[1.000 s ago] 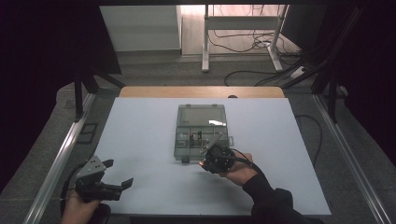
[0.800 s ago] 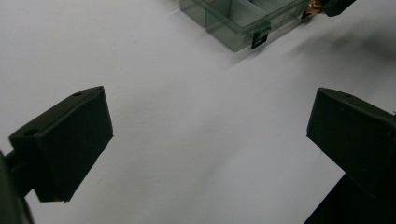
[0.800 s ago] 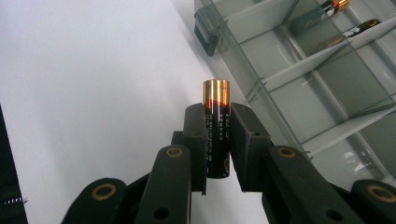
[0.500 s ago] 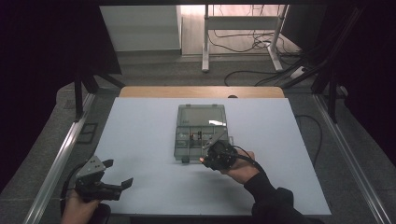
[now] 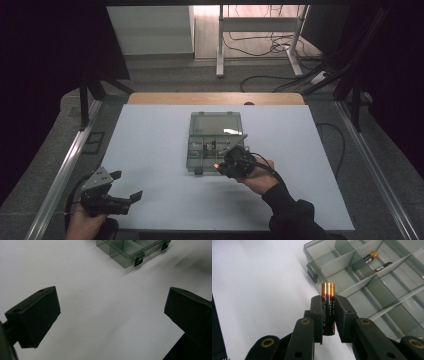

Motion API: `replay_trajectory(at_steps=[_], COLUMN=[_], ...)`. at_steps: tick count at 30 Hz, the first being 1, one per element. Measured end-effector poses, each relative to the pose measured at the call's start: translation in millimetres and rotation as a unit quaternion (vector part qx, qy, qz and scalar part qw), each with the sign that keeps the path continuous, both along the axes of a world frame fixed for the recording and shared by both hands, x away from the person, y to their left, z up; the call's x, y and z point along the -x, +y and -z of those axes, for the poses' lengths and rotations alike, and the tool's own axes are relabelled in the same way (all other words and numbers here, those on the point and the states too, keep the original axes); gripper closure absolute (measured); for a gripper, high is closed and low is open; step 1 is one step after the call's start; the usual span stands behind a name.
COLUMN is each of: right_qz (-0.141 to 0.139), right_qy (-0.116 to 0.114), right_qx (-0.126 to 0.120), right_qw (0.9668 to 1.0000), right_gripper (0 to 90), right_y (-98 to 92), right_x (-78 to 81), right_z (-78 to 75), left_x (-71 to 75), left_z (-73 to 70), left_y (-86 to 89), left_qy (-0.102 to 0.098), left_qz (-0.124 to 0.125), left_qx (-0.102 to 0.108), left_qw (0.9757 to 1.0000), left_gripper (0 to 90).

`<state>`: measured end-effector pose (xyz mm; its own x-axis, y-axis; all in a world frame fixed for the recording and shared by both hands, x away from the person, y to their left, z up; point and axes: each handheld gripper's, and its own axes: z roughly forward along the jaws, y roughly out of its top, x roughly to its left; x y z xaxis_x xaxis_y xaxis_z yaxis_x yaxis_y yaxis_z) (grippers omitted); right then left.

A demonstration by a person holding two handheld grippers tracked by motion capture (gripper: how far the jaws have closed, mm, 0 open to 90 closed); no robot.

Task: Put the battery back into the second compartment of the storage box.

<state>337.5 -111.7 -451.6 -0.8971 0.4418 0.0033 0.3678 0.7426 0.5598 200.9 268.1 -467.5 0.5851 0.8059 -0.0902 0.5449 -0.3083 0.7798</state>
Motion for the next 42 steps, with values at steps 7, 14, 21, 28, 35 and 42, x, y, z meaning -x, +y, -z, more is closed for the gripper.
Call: replay_trajectory(at_steps=[7,14,21,28,35,42], right_qz=[0.02,0.036,0.05,0.06,0.068,0.076], right_qy=[-0.006,-0.007,-0.008,-0.012,-0.017,-0.019], right_qx=[-0.011,-0.015,-0.013,-0.021,-0.026,-0.025], right_qw=[0.9997,0.9992,0.9986,0.9979,0.9972,0.9966], right_gripper=[76.7,76.7,76.7,76.7,76.7,76.7], right_y=[-2.2,-0.4,4.0,7.2,11.8,17.3], right_x=[-6.0,-12.8,-21.6,-31.0,-39.2,-47.7], right_z=[-4.9,-8.1,-7.7,-11.9,-15.5,-13.2], left_x=[0.1,0.0,0.1,0.0,-0.1,-0.1], left_z=[0.0,0.0,0.0,0.0,0.1,0.1], left_y=[-0.1,-0.2,-0.1,0.1,0.3,0.4], left_qy=[0.0,0.0,0.0,0.0,0.0,0.0], left_qz=[0.0,0.0,0.0,0.0,-0.001,-0.001], left_qx=[-0.001,-0.001,-0.001,0.0,0.001,0.001], left_qw=[1.0,1.0,1.0,1.0,1.0,1.0], left_gripper=[0.6,0.5,0.5,0.5,0.5,0.5])
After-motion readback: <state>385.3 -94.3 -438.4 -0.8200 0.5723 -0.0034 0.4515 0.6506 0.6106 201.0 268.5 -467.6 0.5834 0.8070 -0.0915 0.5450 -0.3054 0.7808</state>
